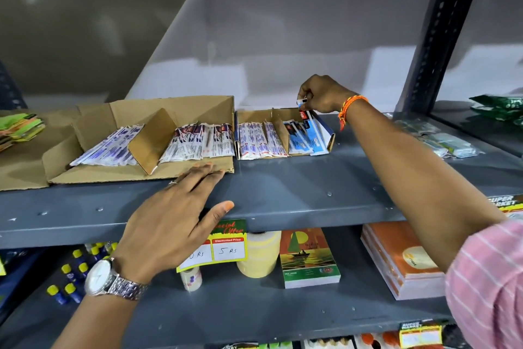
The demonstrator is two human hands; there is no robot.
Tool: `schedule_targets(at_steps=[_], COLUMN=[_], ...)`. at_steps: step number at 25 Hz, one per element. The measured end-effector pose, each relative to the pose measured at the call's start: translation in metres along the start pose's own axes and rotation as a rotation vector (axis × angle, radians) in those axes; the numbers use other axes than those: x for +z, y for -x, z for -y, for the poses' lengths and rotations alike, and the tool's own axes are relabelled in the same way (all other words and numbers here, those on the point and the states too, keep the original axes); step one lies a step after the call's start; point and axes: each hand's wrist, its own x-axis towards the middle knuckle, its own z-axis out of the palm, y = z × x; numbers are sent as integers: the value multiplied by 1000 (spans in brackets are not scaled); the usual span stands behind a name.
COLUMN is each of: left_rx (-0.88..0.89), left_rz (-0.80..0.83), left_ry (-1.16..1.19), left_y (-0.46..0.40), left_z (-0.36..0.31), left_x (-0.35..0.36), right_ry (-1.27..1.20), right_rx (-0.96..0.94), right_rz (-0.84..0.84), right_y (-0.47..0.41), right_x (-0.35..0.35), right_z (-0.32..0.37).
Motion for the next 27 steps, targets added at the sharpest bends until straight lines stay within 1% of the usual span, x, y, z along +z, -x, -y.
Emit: schedule_targets(at_steps=[7,9,11,13,16,18,21,27], left_rx=[-2,1,1,1,-3,-5,-6,-13], left_rz=[7,3,4,3,0,-3,2,4], left_ry=[19,24,28,29,24,24,28,28], left_y=[-1,-1,-1,0,1,0,0,0], left_z=[-1,-1,-1,-1,-2,-3,-4,-4], left_x=[-1,-1,-1,-1,-2,-3,-5,-5], right_ry=[81,123,136,177,267,239,220,186], right_rx=[-13,-64,-135,-182,-171,-142,-134,-190], right_rz=[-39,-30,35,149,304,334,299,194], right_y=[0,15,44,83,124,124,112,102], right_x=[-6,-19,-34,-44,-40,-31,-20,-7], right_z=[-5,1,11,21,25,16,3,-7])
